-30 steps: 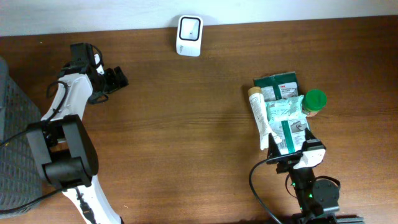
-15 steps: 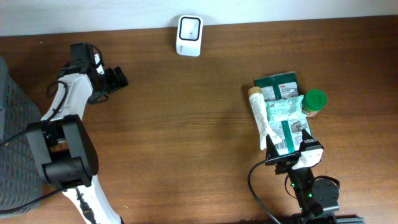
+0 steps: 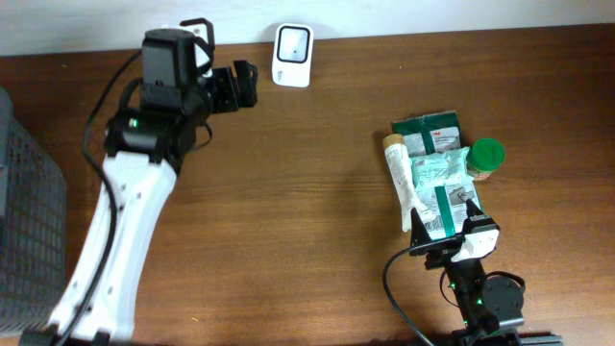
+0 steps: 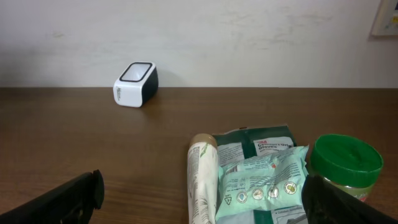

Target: Scan the item barcode

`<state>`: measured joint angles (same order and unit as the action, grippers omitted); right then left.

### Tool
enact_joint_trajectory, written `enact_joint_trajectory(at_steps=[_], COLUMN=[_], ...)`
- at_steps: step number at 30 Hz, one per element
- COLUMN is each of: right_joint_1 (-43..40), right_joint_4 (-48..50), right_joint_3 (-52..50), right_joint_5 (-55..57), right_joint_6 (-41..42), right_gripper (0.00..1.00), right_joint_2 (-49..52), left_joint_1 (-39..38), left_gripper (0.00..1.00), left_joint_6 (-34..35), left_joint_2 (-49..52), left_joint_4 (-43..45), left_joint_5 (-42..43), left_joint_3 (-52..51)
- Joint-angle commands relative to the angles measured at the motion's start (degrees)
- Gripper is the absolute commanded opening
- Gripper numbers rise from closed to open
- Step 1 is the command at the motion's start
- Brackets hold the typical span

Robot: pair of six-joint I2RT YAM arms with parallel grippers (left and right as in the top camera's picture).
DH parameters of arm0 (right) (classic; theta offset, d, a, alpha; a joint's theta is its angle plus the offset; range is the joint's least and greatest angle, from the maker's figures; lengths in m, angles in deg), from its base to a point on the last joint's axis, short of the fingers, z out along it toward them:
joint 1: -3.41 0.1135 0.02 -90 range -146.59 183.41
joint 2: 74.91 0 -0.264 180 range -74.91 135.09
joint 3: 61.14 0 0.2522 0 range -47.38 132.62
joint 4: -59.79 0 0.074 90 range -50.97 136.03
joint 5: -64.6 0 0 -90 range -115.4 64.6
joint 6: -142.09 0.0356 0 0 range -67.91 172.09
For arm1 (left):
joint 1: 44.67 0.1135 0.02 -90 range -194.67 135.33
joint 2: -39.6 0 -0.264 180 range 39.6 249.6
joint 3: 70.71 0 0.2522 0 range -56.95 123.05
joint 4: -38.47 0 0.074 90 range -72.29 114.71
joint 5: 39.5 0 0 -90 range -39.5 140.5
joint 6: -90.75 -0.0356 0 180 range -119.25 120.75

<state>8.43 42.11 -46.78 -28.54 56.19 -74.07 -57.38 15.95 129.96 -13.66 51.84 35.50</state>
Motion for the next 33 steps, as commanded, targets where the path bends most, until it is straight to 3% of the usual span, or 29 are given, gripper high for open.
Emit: enact_joint_trajectory(at_steps=[1, 4, 7, 11, 15, 16, 19, 21, 23, 24, 29, 33], right_joint_1=[-0.1, -0.1, -0.1, -0.1, -0.1, -0.1, -0.1, -0.1, -0.1, -0.1, -0.1, -0.1], right_joint_4=[-0.2, -0.2, -0.2, -0.2, -0.2, -0.2, -0.2, -0.2, -0.2, -0.2, -0.2, -0.2], right_joint_3=[-0.3, -0.3, -0.3, -0.3, -0.3, -0.3, -0.3, -0.3, -0.3, -0.3, -0.3, -0.3], right_joint_5=[-1.1, -1.1, -1.1, -1.1, -1.1, -1.1, -1.1, -1.1, -1.1, -1.1, -1.1, -1.1], right_joint_6=[-0.2, -0.2, -0.2, -0.2, -0.2, -0.2, -0.2, -0.2, -0.2, -0.2, -0.2, -0.2], right_gripper=[0.98, 0.98, 0.98, 0.98, 0.98, 0.98, 0.98, 0.98, 0.98, 0.98, 0.98, 0.98], right_joint_2=[-0.7, -0.7, -0.7, -0.7, -0.7, -0.7, -0.6, -0.7, -0.6, -0.7, -0.7, -0.7], left_joint_1=[-0.4, -0.3, 0.3, 0.8, 2.3, 3.5, 7.0, 8.4, 9.7, 10.3, 11.8, 11.8], left_gripper=[0.99, 0.99, 0.99, 0.99, 0.99, 0.99, 0.99, 0.99, 0.99, 0.99, 0.99, 0.99], left_joint_6=[-0.3, -0.3, -0.3, -1.0, -5.9, -5.9, -6.4, -13.2, -25.6, -27.4, -28.3, -28.4], left_joint_2=[-6.6, -13.4, -24.7, -40.8, -60.2, -64.5, -75.9, -80.4, -83.2, -84.2, -90.1, -90.1], left_joint_4=[-1.1, 0.0, 10.1, 32.3, 58.2, 60.0, 60.0, 57.0, 51.8, 48.7, 33.7, 33.6], left_joint_5=[-10.2, -13.9, -16.2, -16.2, -16.1, -15.8, -14.3, -10.1, -3.7, -2.8, -2.8, -1.9], left_joint_3=[-1.6, -9.1, -25.3, -50.6, -77.9, -81.8, -90.6, -92.0, -92.0, -92.0, -92.0, -91.9])
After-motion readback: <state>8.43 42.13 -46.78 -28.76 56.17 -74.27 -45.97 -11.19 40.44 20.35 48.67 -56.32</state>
